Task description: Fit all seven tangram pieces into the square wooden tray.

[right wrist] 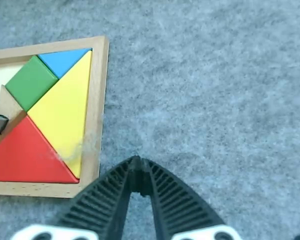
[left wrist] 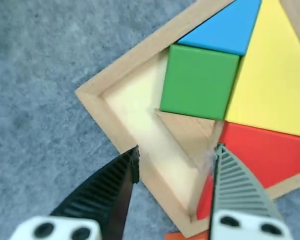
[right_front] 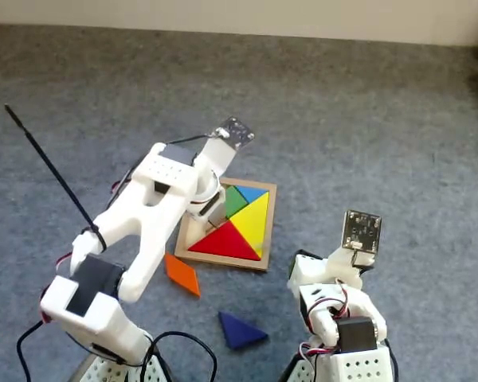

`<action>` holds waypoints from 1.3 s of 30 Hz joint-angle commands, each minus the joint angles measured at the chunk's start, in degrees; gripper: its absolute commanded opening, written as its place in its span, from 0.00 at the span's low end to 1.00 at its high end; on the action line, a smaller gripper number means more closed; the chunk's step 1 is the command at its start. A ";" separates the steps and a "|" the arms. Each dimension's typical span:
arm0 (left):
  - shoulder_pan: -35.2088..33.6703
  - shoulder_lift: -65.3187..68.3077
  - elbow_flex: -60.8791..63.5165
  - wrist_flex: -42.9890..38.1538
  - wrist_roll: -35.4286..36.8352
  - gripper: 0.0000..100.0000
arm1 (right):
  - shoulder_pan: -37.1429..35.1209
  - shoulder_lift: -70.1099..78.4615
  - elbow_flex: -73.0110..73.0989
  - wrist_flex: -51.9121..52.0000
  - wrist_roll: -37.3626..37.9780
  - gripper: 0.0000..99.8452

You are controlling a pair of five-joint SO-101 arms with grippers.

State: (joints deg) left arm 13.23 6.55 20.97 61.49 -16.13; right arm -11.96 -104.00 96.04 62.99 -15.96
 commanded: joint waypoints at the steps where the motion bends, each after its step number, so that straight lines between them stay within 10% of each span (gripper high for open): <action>1: -1.80 -5.58 -0.04 -0.26 0.53 0.24 | 0.84 -0.48 7.87 0.57 0.62 0.00; 25: -1.98 -25.71 25.54 10.73 26.99 0.24 | 0.84 -0.48 7.87 0.57 0.62 0.00; 39: -3.30 -25.71 40.31 -8.53 28.84 0.24 | 0.84 -0.40 7.87 0.57 0.62 0.00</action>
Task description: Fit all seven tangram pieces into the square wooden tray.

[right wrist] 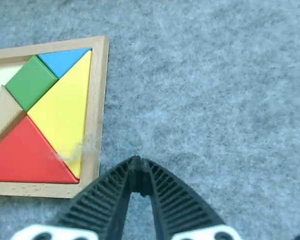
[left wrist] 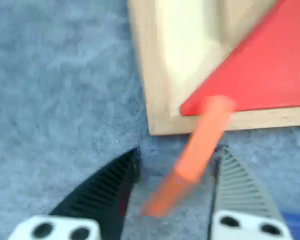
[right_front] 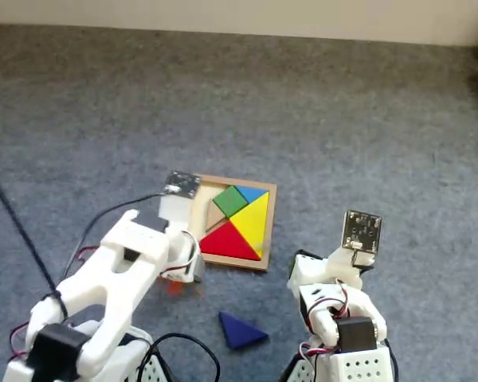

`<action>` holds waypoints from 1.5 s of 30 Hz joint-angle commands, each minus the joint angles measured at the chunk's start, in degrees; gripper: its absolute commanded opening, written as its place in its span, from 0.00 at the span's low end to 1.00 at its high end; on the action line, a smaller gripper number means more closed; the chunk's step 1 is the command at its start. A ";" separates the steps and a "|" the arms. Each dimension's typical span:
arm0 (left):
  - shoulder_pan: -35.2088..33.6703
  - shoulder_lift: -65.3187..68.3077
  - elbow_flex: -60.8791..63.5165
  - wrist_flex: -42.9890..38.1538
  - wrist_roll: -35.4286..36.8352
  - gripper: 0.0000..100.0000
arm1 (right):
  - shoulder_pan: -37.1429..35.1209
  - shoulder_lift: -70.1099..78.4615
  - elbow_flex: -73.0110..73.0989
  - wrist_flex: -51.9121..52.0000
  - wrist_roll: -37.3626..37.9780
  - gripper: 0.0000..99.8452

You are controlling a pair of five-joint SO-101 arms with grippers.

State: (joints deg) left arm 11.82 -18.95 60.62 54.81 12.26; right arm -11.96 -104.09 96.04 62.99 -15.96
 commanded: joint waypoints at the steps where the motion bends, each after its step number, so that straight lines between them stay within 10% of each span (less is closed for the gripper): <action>1: -3.03 -0.22 0.66 -1.93 0.44 0.24 | 0.84 -0.31 7.87 0.57 0.62 0.00; 19: -8.04 -0.75 -1.98 -1.14 -2.99 0.01 | 0.84 -0.31 7.87 0.57 0.62 0.00; 45: 1.45 -0.66 -15.78 4.48 -5.45 0.01 | 0.84 -0.31 7.87 0.57 0.62 0.00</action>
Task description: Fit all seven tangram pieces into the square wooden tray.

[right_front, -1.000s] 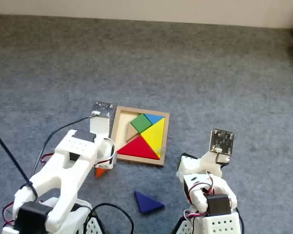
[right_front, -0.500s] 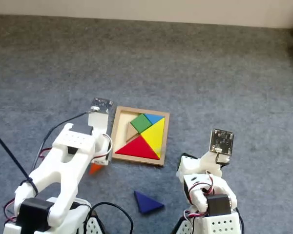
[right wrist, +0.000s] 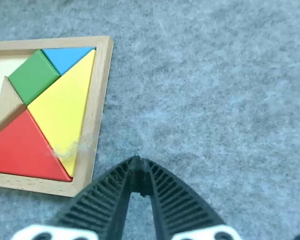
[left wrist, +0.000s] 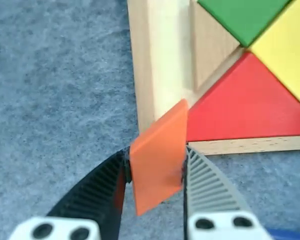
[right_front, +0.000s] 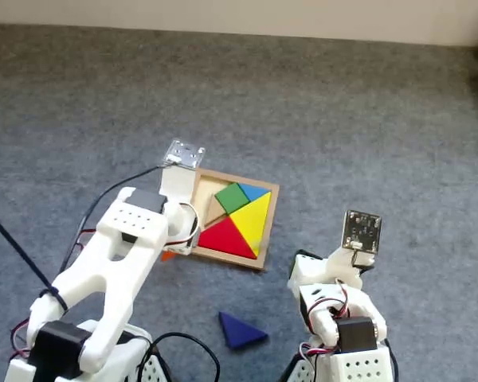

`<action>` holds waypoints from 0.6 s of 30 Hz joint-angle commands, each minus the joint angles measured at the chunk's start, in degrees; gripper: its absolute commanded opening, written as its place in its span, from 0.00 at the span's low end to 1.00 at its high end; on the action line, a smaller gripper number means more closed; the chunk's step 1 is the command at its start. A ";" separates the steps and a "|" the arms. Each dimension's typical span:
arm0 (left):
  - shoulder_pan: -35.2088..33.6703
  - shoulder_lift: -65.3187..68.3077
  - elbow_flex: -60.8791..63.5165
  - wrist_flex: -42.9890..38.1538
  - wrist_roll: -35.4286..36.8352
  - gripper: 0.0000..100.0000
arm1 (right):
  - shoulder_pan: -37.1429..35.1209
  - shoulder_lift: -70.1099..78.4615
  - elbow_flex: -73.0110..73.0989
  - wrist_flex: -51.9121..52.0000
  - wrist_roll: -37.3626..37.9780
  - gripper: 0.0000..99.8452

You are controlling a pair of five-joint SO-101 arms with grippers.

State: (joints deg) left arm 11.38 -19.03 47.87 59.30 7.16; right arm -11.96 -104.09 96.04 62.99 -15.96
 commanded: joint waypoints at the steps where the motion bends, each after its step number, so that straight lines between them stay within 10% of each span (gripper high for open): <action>1: 2.42 -0.48 -3.30 -0.09 -1.14 0.02 | 0.84 -0.31 7.87 0.57 0.62 0.00; 9: 3.03 -0.57 -4.26 0.35 -5.63 0.26 | 0.84 -0.40 7.87 0.57 0.62 0.00; 18: 5.67 -0.66 -4.26 0.62 -5.89 0.17 | 0.84 -0.48 7.87 0.57 0.62 0.00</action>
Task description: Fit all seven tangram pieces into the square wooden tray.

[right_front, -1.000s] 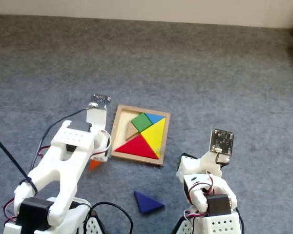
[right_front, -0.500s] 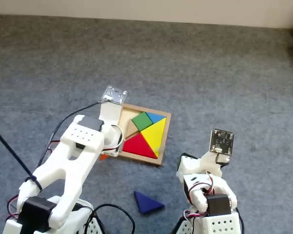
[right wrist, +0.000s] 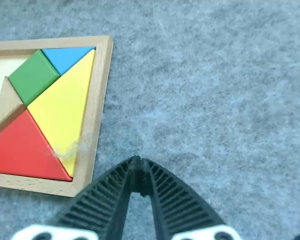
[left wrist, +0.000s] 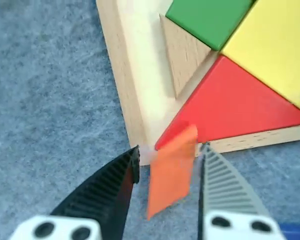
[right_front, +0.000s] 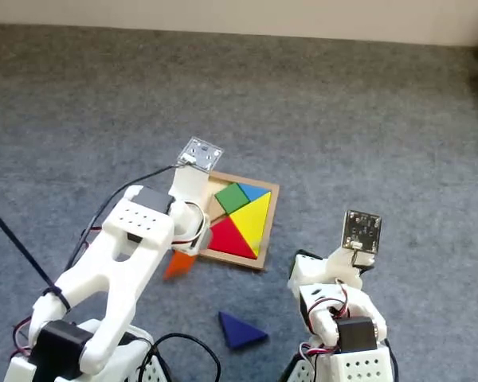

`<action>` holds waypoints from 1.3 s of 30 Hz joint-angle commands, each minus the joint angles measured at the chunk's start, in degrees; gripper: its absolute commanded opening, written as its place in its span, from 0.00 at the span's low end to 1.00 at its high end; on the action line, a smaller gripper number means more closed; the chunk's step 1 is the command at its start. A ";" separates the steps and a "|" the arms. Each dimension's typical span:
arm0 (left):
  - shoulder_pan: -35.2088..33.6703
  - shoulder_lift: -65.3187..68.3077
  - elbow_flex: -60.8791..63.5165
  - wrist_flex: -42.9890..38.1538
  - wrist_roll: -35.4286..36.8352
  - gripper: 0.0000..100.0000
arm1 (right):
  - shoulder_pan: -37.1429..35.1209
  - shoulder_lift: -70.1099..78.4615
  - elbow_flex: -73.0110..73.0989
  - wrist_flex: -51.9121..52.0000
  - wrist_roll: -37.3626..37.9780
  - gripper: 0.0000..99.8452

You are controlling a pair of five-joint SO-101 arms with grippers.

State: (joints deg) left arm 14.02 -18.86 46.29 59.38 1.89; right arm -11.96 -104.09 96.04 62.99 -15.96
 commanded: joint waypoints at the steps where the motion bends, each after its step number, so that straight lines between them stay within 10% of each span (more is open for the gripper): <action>1: 4.44 -0.84 -2.59 1.23 -0.62 0.17 | 0.84 -0.48 7.87 0.57 0.62 0.00; 39: 1.36 -0.75 11.03 -1.85 -3.96 0.12 | 0.84 -0.48 7.87 0.57 0.62 0.00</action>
State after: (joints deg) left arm 15.96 -18.95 58.33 58.07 -1.63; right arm -11.96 -104.09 96.04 62.99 -15.96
